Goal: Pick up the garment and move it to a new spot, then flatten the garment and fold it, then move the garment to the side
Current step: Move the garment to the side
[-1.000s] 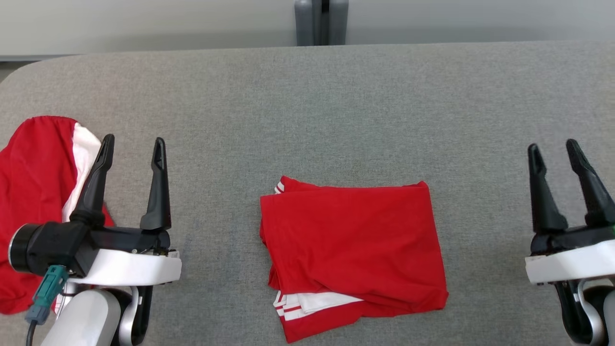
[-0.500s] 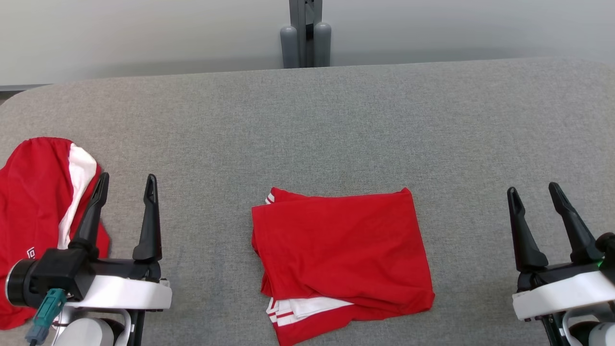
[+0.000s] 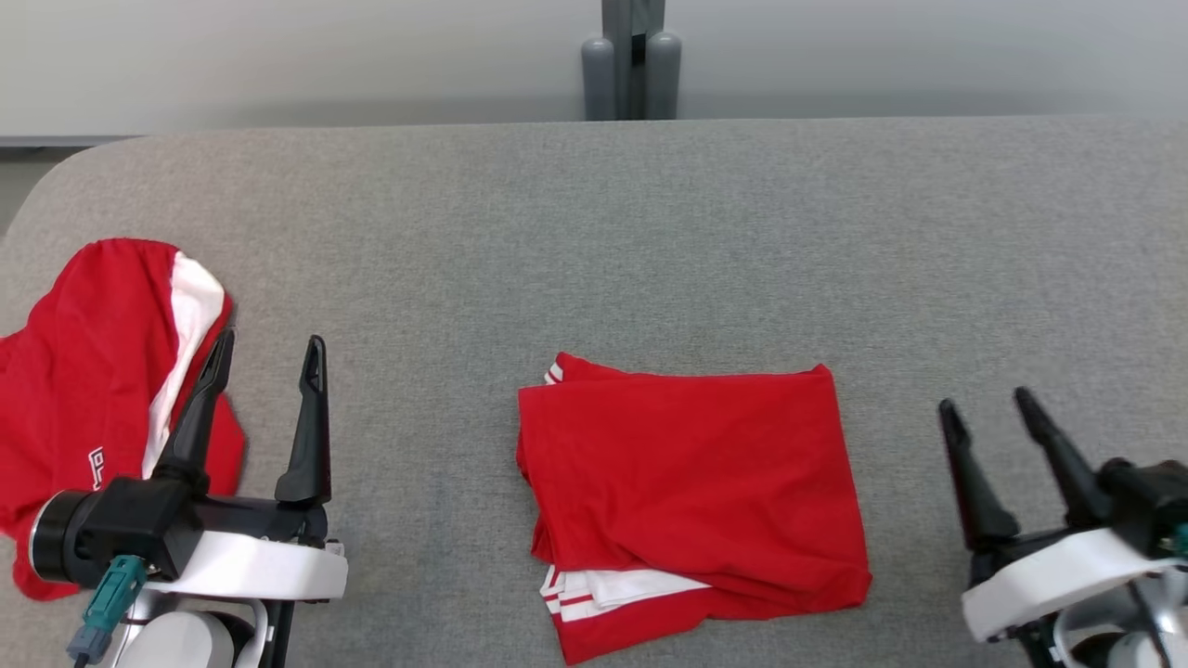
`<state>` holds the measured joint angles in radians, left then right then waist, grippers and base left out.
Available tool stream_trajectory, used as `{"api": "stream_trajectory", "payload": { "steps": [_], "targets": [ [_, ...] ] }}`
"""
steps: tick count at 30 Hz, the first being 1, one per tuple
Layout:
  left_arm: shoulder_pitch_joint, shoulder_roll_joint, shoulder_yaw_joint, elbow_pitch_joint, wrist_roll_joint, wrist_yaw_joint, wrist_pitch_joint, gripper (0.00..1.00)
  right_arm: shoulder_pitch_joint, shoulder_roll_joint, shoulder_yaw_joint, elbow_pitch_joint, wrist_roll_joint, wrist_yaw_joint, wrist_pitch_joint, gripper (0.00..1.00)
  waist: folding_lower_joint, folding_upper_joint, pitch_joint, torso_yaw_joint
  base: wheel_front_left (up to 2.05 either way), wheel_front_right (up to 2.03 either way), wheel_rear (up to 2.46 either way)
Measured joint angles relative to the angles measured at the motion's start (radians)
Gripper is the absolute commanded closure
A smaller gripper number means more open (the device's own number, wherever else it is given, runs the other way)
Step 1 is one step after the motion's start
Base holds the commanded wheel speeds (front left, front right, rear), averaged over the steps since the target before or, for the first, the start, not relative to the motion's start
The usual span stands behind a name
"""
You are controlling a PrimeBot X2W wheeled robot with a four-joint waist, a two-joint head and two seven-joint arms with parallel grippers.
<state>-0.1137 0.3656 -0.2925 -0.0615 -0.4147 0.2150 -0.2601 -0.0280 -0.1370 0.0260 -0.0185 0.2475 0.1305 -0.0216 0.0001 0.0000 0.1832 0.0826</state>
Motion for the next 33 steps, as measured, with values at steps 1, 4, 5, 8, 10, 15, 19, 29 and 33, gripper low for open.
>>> {"api": "stream_trajectory", "payload": {
  "steps": [1,4,5,8,10,15,19,29,33],
  "targets": [
    [0.0,-0.001,0.0,0.002,-0.001,0.001,0.0,0.0,-0.003,-0.002,0.022,0.014,0.006,0.0,0.013,0.0,0.0,0.0,0.004,0.004,0.0,0.0,0.0],
    [-0.004,-0.013,-0.011,0.006,-0.001,0.0,0.002,0.0,-0.004,-0.014,0.092,0.093,0.036,0.0,0.042,0.0,0.0,0.0,0.014,0.031,0.0,0.0,0.0],
    [-0.007,-0.018,-0.013,0.007,-0.001,0.0,0.001,0.0,-0.004,-0.016,0.109,0.111,0.046,0.0,0.042,0.0,0.0,0.0,0.017,0.038,0.0,0.0,0.0],
    [-0.012,-0.027,-0.016,0.012,-0.002,0.0,0.001,0.0,-0.004,-0.018,0.145,0.173,0.069,0.0,0.043,0.0,0.0,0.0,0.022,0.054,0.0,0.0,0.0],
    [-0.013,-0.028,-0.017,0.014,-0.002,0.0,0.001,0.0,-0.008,-0.02,0.165,0.212,0.087,0.0,0.043,0.0,0.0,0.0,0.028,0.06,0.0,0.0,0.0],
    [-0.02,-0.033,-0.022,0.021,0.0,-0.005,0.001,0.0,-0.068,-0.034,0.231,0.297,0.169,0.0,0.058,0.0,0.0,0.0,0.041,0.069,0.0,0.0,0.0],
    [-0.028,-0.037,-0.027,0.026,0.002,-0.009,0.001,0.0,-0.105,-0.06,0.262,0.331,0.234,0.0,0.069,1.0,0.0,0.0,0.044,0.07,0.0,0.0,0.0],
    [-0.039,-0.041,-0.033,0.009,0.014,-0.015,0.0,0.0,-0.159,-0.181,0.281,0.291,0.231,0.0,0.034,1.0,0.0,0.0,0.055,0.027,0.0,0.0,0.0],
    [-0.046,-0.032,-0.03,-0.012,0.019,-0.014,0.0,0.0,-0.174,-0.235,0.267,0.231,0.158,0.0,0.018,1.0,-0.0001,0.0,0.07,-0.027,0.0,0.0,0.0]
  ]
}}
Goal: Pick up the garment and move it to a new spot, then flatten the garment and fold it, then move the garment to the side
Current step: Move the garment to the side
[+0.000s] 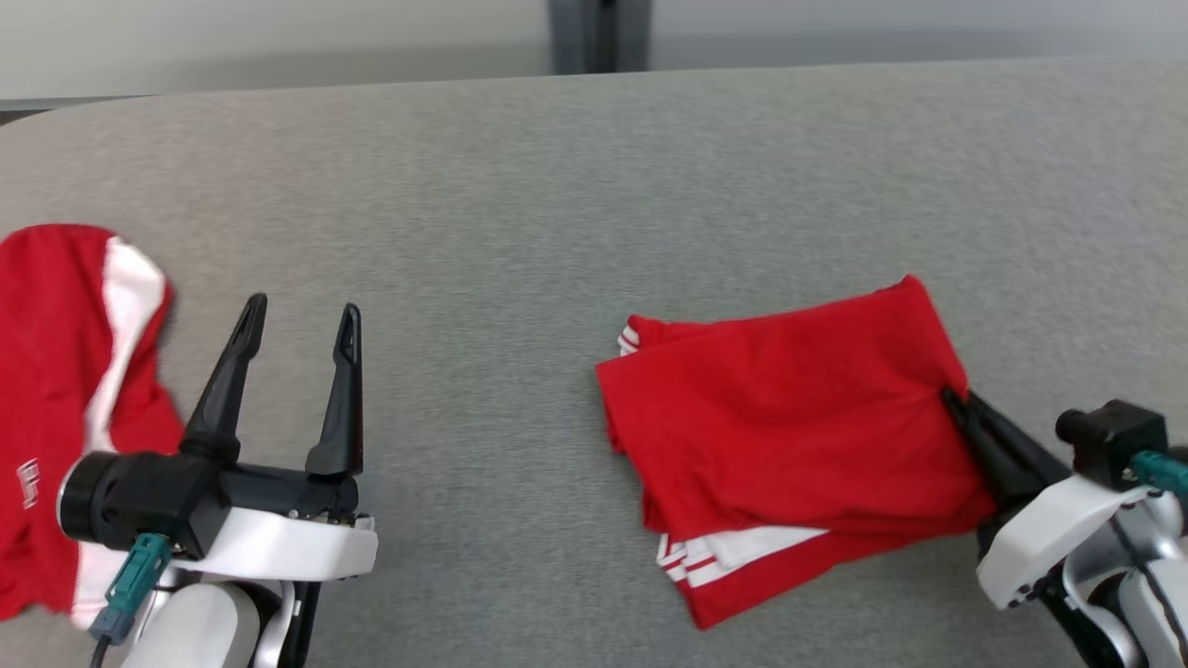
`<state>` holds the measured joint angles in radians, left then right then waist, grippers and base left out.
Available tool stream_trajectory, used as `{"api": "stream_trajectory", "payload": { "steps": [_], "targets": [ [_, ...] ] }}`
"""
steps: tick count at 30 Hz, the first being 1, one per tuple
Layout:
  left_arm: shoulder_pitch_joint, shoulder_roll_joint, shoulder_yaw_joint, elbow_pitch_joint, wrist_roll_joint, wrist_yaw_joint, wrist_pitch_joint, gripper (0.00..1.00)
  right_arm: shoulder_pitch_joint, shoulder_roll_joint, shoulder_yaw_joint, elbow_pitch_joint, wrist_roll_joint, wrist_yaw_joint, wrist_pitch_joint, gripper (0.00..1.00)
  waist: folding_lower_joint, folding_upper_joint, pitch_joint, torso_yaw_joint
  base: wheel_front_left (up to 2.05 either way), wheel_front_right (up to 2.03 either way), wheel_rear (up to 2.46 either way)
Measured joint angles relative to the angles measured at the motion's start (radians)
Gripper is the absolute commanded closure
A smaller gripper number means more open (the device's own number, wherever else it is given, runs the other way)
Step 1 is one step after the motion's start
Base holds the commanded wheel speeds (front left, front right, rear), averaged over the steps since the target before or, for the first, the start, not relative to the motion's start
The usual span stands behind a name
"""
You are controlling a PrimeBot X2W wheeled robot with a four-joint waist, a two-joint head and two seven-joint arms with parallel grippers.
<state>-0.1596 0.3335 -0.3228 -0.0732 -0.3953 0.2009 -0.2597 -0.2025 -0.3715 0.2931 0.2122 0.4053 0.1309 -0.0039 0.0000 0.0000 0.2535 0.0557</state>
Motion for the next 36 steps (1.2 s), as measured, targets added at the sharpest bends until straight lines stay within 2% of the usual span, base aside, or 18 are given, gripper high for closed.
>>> {"api": "stream_trajectory", "payload": {
  "steps": [9,15,23,24,25,26,32,36],
  "targets": [
    [-0.061,0.043,-0.013,-0.075,0.038,-0.009,0.042,0.0,-0.091,-0.092,-0.057,-0.042,-0.086,0.0,-0.015,1.0,0.0,0.0,0.055,-0.176,0.0,0.0,0.0],
    [-0.128,0.077,-0.035,-0.125,0.061,-0.036,0.096,0.0,-0.203,-0.166,-0.088,0.071,-0.097,0.0,-0.058,1.0,0.0,0.0,0.114,-0.282,0.0,0.0,0.0],
    [-0.192,0.095,-0.068,-0.142,0.078,-0.069,0.141,0.0,-0.378,-0.223,-0.053,0.242,-0.109,0.0,-0.17,1.0,0.0,0.0,0.209,-0.35,0.0,0.0,0.0],
    [-0.198,0.096,-0.068,-0.141,0.078,-0.071,0.145,0.0,-0.394,-0.222,-0.065,0.272,-0.104,0.0,-0.173,0.76,0.0,0.0,0.218,-0.353,0.0,0.0,0.0],
    [-0.203,0.097,-0.069,-0.139,0.078,-0.075,0.145,0.0,-0.409,-0.223,-0.076,0.302,-0.104,0.0,-0.173,0.33,0.0,0.0,0.227,-0.354,0.0,0.0,0.0],
    [-0.209,0.097,-0.072,-0.137,0.078,-0.077,0.145,0.0,-0.421,-0.223,-0.088,0.328,-0.103,0.0,-0.174,0.0,0.0,0.0,0.234,-0.354,0.0,0.0,0.0],
    [-0.219,0.102,-0.065,-0.122,0.078,-0.077,0.136,0.0,-0.465,-0.198,-0.152,0.392,-0.114,0.0,-0.226,0.0,0.0,0.0,0.244,-0.343,0.0,0.0,0.0],
    [-0.217,0.102,-0.057,-0.109,0.075,-0.067,0.123,0.0,-0.465,-0.149,-0.23,0.335,-0.1,0.0,-0.254,0.0,0.0,0.0,0.232,-0.34,0.0,0.0,0.0]
  ]
}}
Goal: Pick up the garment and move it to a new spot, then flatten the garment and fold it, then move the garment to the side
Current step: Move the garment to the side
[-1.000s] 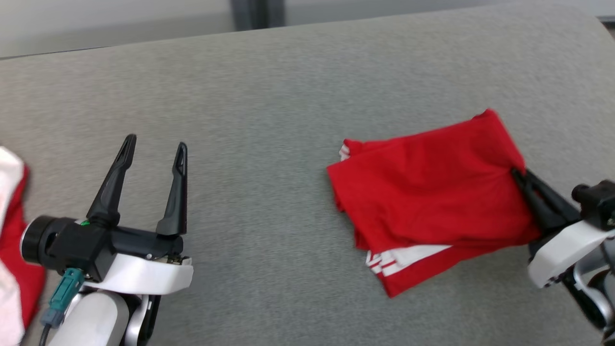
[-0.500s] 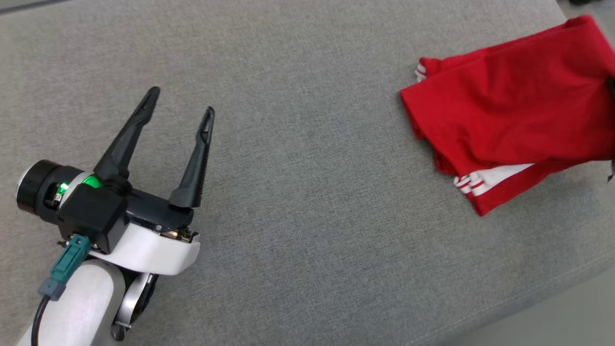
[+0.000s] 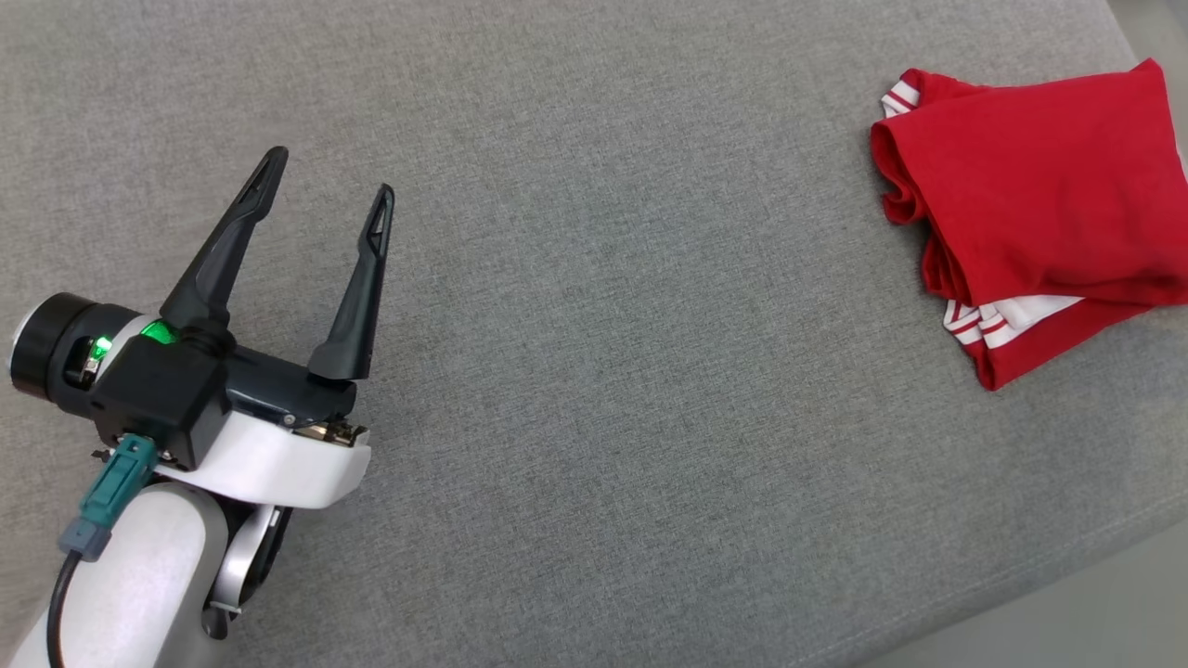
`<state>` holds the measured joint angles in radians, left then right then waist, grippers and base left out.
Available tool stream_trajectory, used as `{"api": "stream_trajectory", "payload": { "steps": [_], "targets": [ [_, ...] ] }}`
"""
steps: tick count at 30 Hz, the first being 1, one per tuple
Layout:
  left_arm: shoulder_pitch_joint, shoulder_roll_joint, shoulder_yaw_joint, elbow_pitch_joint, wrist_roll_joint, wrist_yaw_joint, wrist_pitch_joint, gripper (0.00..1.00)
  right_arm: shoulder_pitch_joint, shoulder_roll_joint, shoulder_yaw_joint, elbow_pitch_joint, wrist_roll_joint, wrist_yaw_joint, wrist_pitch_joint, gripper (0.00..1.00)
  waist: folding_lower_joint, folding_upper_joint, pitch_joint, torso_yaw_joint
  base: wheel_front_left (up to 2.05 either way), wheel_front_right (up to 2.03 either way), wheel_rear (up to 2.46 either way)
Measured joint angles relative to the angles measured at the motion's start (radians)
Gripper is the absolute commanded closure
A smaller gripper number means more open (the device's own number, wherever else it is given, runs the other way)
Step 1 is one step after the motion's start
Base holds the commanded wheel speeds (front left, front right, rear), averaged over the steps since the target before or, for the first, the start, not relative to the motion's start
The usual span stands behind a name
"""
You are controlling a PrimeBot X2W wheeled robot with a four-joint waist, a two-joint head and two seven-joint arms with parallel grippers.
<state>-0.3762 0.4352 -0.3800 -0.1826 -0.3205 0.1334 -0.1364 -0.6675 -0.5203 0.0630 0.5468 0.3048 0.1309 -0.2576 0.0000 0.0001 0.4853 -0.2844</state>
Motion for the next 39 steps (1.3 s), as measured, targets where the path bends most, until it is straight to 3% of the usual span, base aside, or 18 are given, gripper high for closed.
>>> {"api": "stream_trajectory", "payload": {
  "steps": [6,11,17,26,39],
  "targets": [
    [0.022,-0.006,0.018,0.022,-0.016,0.023,-0.019,0.0,0.06,0.16,-0.096,-0.257,0.006,0.0,-0.007,0.0,0.0,0.0,-0.037,0.008,0.0,0.0,0.0],
    [0.03,-0.023,0.021,0.05,-0.035,0.031,-0.045,0.0,0.155,0.262,-0.055,-0.429,-0.035,0.0,-0.007,0.0,0.0,0.0,-0.07,0.047,0.0,0.0,0.0],
    [0.065,-0.06,0.023,0.093,-0.057,0.045,-0.077,0.0,0.284,0.369,0.009,-0.502,-0.071,0.0,-0.007,0.0,0.0,0.0,-0.122,0.115,0.0,0.0,0.0],
    [0.158,-0.087,0.05,0.123,-0.101,0.063,-0.105,0.0,0.431,0.425,0.014,-0.498,-0.128,0.0,0.011,0.0,0.0,0.0,-0.232,0.199,0.0,0.0,0.0],
    [0.308,-0.083,0.055,0.121,-0.113,0.082,-0.115,0.0,0.601,0.45,-0.035,-0.508,-0.147,0.0,0.066,0.0,0.0,0.0,-0.391,0.241,0.0,0.0,0.0]
  ]
}}
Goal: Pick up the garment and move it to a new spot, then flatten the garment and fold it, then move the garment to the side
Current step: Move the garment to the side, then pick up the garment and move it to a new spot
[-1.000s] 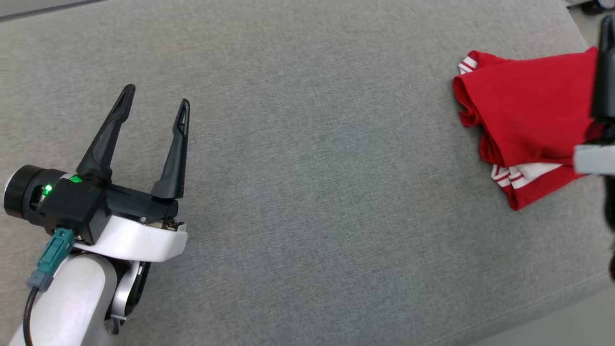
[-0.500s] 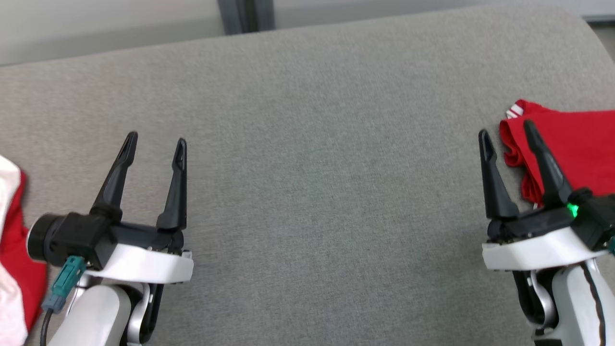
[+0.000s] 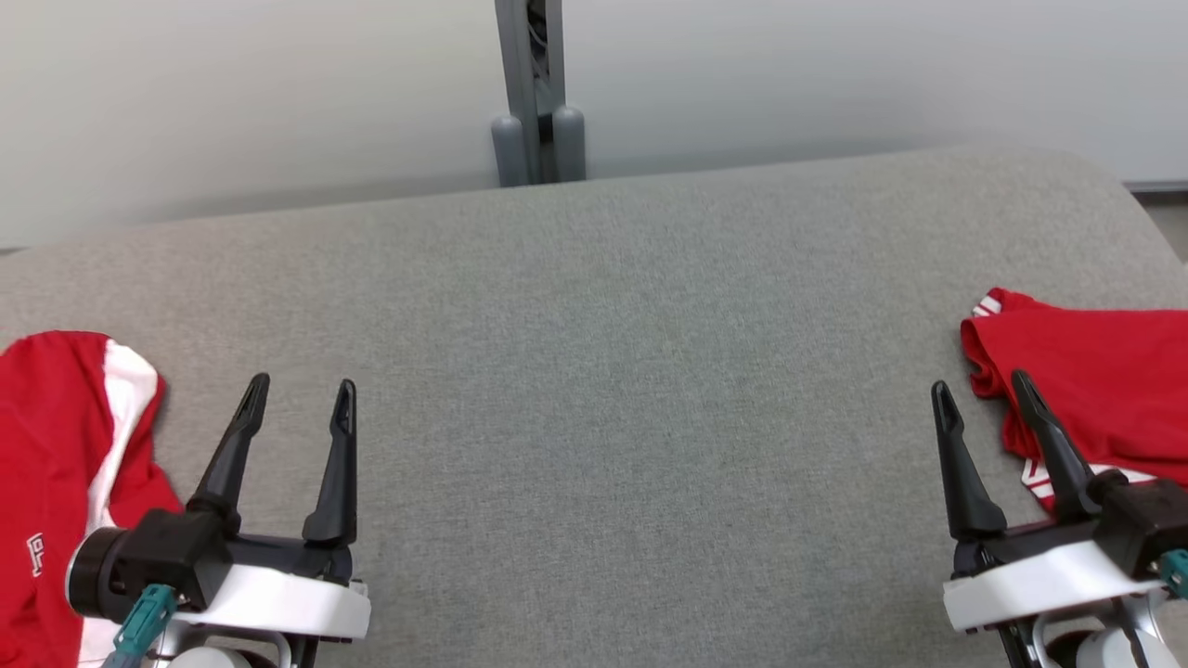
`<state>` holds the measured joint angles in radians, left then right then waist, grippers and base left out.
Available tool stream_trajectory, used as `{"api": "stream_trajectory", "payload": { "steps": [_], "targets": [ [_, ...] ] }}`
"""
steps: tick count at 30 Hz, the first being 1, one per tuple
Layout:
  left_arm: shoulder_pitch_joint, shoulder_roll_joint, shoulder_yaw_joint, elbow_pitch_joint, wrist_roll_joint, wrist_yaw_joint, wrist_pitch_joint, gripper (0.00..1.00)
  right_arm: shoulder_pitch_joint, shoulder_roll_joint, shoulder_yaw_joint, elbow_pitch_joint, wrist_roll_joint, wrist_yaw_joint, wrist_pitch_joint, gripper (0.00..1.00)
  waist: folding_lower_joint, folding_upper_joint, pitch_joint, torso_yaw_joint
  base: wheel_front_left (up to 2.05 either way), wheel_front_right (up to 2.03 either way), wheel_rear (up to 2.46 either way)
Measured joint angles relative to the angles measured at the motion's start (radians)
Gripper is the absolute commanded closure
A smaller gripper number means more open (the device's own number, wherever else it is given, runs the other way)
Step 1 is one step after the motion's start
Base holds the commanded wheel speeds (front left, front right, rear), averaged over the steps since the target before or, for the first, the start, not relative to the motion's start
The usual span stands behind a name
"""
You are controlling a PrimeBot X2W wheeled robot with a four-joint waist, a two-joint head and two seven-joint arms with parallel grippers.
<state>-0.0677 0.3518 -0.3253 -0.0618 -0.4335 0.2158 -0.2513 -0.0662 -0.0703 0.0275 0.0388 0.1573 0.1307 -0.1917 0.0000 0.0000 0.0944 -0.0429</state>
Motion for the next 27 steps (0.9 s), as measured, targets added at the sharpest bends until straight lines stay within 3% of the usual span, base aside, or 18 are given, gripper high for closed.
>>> {"api": "stream_trajectory", "payload": {
  "steps": [11,16,27],
  "targets": [
    [0.064,0.018,0.001,0.008,-0.009,0.025,0.03,0.0,0.083,0.009,-0.027,-0.041,-0.01,0.0,0.047,0.0,0.0,0.0001,-0.069,0.024,0.0,0.0,0.0],
    [0.075,0.024,0.007,-0.002,-0.007,0.049,0.05,0.0,0.094,0.013,-0.035,-0.058,-0.01,0.0,0.057,0.0,0.0,0.0,-0.067,0.028,0.0,0.0,0.0],
    [0.08,0.026,0.004,-0.022,-0.01,0.058,0.058,0.0,0.096,0.016,-0.045,-0.066,-0.01,0.0,0.059,0.0,0.0,0.0,-0.059,0.036,0.0,0.0,0.0]
  ]
}}
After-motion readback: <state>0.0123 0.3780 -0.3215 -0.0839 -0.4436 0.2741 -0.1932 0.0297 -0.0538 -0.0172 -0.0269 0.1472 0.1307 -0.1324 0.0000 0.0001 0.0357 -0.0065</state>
